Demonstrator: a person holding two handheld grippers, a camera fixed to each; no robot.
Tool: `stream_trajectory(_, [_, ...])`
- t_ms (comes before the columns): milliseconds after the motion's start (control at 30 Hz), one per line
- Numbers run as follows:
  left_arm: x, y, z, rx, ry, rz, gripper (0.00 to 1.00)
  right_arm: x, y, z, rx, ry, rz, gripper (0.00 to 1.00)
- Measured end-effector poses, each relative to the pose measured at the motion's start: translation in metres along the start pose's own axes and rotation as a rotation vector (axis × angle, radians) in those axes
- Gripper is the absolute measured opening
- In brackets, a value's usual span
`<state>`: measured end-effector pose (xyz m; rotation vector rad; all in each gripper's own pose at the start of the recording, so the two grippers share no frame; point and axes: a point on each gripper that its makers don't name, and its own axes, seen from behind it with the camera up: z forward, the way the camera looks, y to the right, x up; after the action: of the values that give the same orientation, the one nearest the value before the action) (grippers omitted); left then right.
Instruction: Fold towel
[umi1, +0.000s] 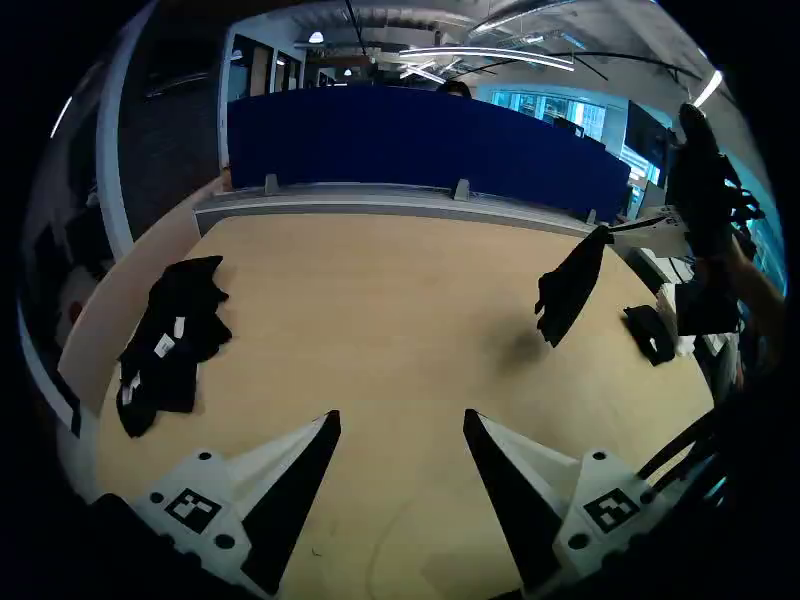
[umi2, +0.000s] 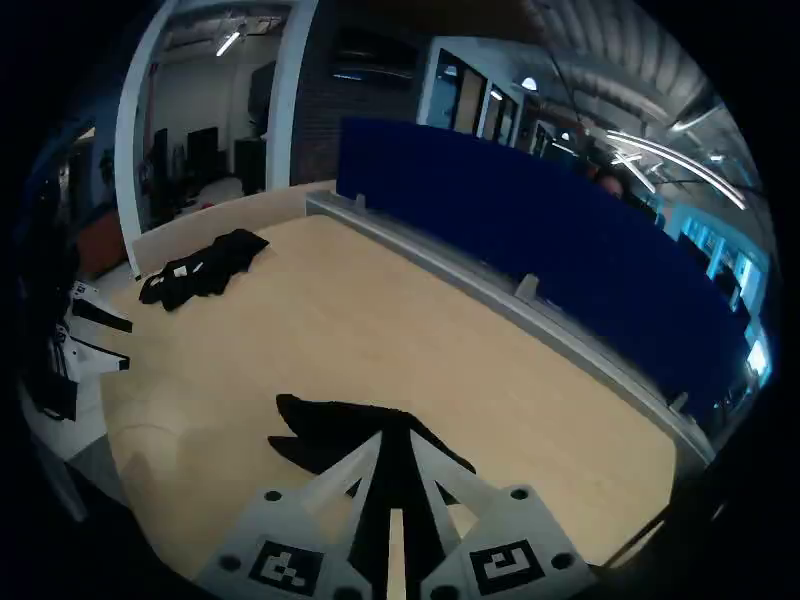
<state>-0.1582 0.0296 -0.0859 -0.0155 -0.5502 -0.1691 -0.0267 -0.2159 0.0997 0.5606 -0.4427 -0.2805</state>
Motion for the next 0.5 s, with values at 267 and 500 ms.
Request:
stream_trajectory(267, [0.004,0.01,0.007,-0.004,-0.006,0.015,0.91,-0.019,0.05,-0.018,-0.039,-0.012,0.026,0.04])
stream_trajectory(500, [0.009,0.019,0.012,0.003,-0.013,0.011,0.91,-0.039,0.101,-0.038,-0.075,-0.024,0.037,0.04])
